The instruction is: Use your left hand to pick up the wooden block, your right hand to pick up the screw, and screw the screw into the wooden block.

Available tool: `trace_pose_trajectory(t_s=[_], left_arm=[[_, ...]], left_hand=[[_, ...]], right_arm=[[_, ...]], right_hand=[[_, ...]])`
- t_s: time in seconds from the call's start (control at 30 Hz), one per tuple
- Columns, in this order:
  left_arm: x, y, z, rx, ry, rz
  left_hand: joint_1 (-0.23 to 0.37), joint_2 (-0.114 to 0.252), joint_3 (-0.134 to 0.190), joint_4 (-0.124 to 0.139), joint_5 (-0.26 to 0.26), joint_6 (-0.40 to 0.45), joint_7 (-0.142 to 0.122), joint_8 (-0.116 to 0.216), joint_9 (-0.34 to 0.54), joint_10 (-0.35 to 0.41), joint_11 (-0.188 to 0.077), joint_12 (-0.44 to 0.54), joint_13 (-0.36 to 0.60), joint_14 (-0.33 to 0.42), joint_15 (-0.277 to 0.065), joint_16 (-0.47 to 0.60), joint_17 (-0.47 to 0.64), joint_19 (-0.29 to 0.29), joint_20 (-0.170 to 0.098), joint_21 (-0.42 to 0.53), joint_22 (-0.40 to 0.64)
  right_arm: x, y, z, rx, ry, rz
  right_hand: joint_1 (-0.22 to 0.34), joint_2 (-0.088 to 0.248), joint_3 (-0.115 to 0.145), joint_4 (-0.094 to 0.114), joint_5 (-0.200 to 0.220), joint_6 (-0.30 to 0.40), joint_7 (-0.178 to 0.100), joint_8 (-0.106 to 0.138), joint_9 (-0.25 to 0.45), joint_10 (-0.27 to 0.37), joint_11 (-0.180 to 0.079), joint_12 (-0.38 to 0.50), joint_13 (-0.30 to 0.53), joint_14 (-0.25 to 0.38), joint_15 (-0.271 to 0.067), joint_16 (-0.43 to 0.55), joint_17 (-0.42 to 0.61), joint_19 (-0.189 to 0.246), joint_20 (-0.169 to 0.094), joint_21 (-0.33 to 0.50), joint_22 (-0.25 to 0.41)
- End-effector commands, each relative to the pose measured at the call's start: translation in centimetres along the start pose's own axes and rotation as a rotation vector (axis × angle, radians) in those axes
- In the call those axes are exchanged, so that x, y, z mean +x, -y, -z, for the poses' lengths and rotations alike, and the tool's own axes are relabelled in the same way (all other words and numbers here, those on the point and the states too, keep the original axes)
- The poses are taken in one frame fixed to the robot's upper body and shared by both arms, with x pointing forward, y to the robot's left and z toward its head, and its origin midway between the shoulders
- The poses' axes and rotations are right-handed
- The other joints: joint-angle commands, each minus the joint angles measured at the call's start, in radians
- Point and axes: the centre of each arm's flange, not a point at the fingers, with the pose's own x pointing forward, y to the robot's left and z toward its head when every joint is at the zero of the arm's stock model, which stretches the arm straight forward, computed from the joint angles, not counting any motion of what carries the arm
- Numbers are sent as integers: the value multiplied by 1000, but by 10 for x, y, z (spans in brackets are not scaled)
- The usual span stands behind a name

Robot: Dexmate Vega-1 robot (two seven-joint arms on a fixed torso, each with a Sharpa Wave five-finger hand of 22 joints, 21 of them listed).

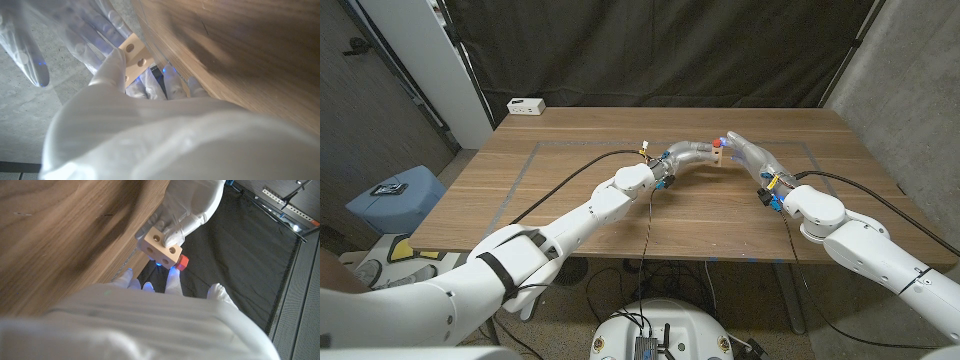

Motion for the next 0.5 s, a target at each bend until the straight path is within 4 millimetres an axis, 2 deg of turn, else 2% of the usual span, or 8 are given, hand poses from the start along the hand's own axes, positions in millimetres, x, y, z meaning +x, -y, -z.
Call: trace_pose_trajectory(t_s=[0.03,0.5], left_arm=[[3,0,0,-1,0,5],[6,0,0,-3,-4,7]], left_hand=[[-20,30,85,80,8,42,33,9,1,9,1,16,25,10,-28,7,3,9,0,3,2],[-21,28,84,80,8,42,34,9,1,10,3,16,25,10,-28,7,3,10,-2,4,2]], right_arm=[[-2,-1,-3,-6,7,10],[-6,-2,-6,-22,2,6]], right_hand=[[-4,2,7,-2,5,11,1,7,1,-26,-4,7,3,-67,-8,6,0,-5,4,5,2],[-3,2,10,-4,5,18,3,9,1,-20,-8,9,3,-63,-12,7,-1,-2,0,6,2]])
